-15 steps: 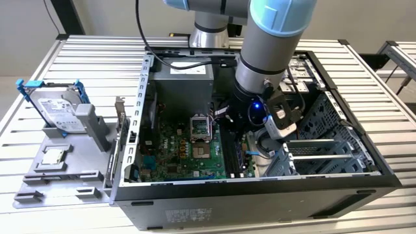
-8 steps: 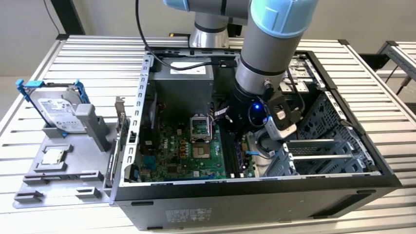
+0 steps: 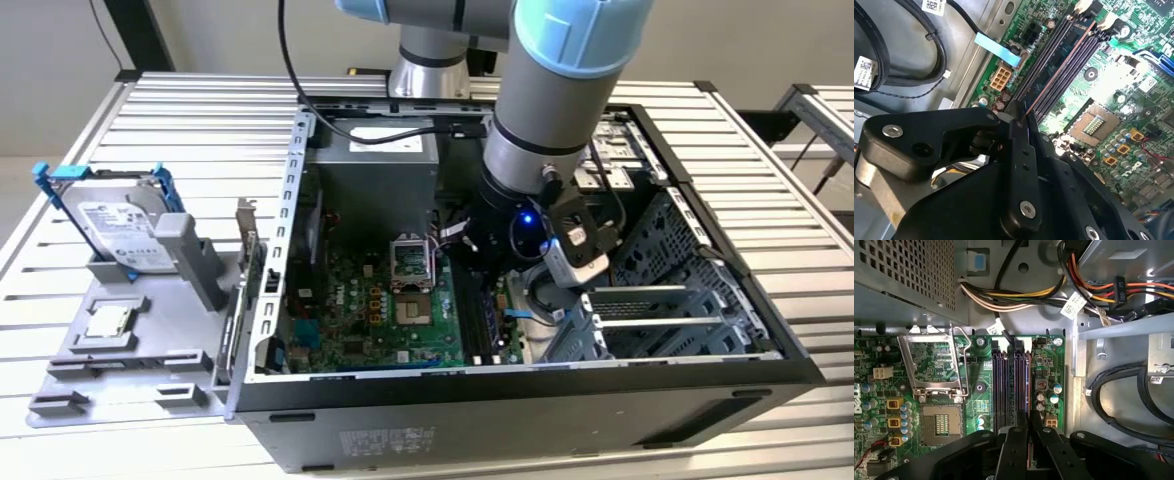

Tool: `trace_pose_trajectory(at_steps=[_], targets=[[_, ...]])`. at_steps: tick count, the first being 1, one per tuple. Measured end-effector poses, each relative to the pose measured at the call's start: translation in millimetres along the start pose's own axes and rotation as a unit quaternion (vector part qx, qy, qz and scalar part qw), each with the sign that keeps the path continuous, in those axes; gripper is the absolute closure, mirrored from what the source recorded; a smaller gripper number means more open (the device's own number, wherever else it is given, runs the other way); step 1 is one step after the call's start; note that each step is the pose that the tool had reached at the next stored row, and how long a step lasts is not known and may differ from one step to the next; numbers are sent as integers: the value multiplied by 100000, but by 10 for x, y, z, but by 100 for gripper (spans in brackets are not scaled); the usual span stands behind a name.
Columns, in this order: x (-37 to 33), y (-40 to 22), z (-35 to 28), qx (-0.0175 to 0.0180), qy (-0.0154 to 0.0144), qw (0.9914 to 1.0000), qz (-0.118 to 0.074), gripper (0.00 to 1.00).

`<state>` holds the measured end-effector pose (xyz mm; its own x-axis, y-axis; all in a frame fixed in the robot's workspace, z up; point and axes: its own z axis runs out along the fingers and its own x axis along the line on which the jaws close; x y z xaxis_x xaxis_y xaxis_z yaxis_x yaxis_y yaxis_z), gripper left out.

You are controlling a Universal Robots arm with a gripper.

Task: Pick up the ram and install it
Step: 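Insert the ram into the slot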

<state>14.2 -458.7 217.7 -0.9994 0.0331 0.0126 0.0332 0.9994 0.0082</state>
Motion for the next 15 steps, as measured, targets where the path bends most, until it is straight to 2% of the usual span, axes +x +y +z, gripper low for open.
trace_pose_trajectory(at_steps=[8, 12, 15], targets=[[-13, 1, 7, 52, -57, 99996, -893, 100], [-14, 0, 65, 31, -218, 99995, -936, 100], [-14, -2, 97, 84, -215, 99995, -951, 100]])
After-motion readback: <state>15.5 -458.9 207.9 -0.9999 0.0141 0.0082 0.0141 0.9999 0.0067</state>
